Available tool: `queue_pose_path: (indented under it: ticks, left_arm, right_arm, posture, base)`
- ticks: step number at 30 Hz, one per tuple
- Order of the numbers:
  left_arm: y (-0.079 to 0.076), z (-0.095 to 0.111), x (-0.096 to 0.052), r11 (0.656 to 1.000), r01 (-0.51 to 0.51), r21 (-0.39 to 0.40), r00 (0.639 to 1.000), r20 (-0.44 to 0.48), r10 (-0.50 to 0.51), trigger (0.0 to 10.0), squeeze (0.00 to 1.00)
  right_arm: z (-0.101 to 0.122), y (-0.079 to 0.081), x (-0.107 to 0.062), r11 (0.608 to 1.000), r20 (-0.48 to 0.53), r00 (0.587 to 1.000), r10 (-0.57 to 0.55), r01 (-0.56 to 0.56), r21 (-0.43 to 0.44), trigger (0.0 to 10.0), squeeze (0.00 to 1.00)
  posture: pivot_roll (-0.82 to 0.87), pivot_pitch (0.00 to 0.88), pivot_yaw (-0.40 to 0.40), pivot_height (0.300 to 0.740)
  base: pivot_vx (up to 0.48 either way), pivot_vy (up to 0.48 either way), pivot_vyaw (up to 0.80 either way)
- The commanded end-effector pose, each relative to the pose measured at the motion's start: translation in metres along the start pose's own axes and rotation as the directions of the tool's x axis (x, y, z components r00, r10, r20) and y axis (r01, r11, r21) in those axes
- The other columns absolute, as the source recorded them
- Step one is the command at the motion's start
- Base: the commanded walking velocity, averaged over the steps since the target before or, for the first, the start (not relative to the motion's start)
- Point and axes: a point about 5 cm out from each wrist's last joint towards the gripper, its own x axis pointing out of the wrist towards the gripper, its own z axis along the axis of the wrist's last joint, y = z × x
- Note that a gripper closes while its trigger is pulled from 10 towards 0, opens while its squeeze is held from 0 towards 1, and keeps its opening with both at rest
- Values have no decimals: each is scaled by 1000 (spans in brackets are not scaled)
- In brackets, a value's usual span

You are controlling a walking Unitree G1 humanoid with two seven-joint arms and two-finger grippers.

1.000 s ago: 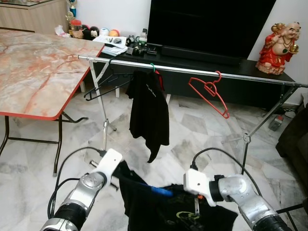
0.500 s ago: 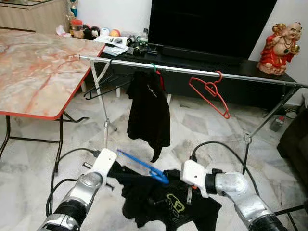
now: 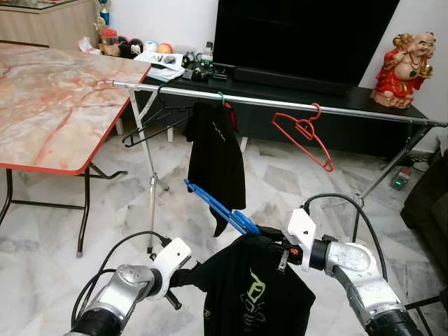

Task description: Hang hanger

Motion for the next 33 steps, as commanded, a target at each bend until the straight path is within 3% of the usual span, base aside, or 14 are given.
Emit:
queue_pose_path:
  ticks: [1, 5, 11, 15, 19, 20, 22, 24, 28, 30, 33]
  left_arm:
    - [1, 5, -5, 995, 20, 93, 1000, -6, -20, 10000, 1000]
    - [2, 4, -9, 988, 12, 155, 1000, -21, -9, 10000, 1000]
    - [5, -2, -16, 971, 12, 239, 996, -89, 10, 10000, 1000]
    - [5, -2, -20, 968, 18, 251, 996, -91, 5, 10000, 1000]
    - [12, 11, -30, 956, -35, 291, 999, 15, 32, 10000, 1000]
    - [14, 23, -39, 951, -42, 305, 994, 107, 10, 10000, 1000]
    - [14, 23, -39, 951, -42, 305, 994, 107, 10, 10000, 1000]
    - [12, 31, -49, 951, 1, 309, 986, 157, -52, 10000, 1000]
    - [10, 40, -63, 950, 57, 308, 973, 197, -122, 10000, 1000]
    - [3, 46, -72, 938, 143, 315, 953, 211, -216, 10000, 1000]
    - [-4, 44, -73, 920, 210, 331, 941, 187, -282, 10000, 1000]
  right_arm:
    - [-8, 2, 1, 999, -76, 996, 55, -55, 2, 10000, 0]
    - [-21, 3, 1, 997, -179, 982, 58, -66, -37, 10000, 0]
    - [-26, 1, 3, 998, -197, 979, 49, -53, -16, 10000, 0]
    - [-28, 3, 3, 998, -197, 978, 66, -68, -5, 10000, 0]
    - [-33, 10, -2, 983, -203, 962, 184, -180, 36, 10000, 0]
    - [-38, 15, -7, 965, -228, 938, 262, -255, 60, 10000, 0]
    - [-38, 15, -7, 965, -228, 938, 262, -255, 60, 10000, 0]
    - [-42, 18, -14, 940, -258, 903, 342, -329, 95, 10000, 0]
    - [-49, 18, -19, 927, -326, 868, 374, -363, 98, 10000, 0]
    - [-49, 16, -18, 923, -329, 863, 384, -372, 102, 10000, 0]
    - [-45, 16, -15, 915, -300, 864, 403, -387, 115, 10000, 0]
  posture:
    - [95, 5, -149, 740]
    - [97, 6, -151, 740]
    - [104, 3, -157, 740]
    - [104, 1, -156, 740]
    - [101, 0, -157, 740]
    - [102, 0, -159, 740]
    - [102, 0, -159, 740]
    - [108, 0, -163, 740]
    - [109, 0, -162, 740]
    - [123, 0, -166, 740]
    - [125, 0, -166, 740]
  base:
    - [0, 0, 0]
    - [0, 0, 0]
    - [0, 0, 0]
    - [0, 0, 0]
    - [0, 0, 0]
    - [0, 0, 0]
    - [0, 0, 0]
    - [0, 0, 0]
    - [0, 0, 0]
    - [0, 0, 0]
    - [0, 0, 0]
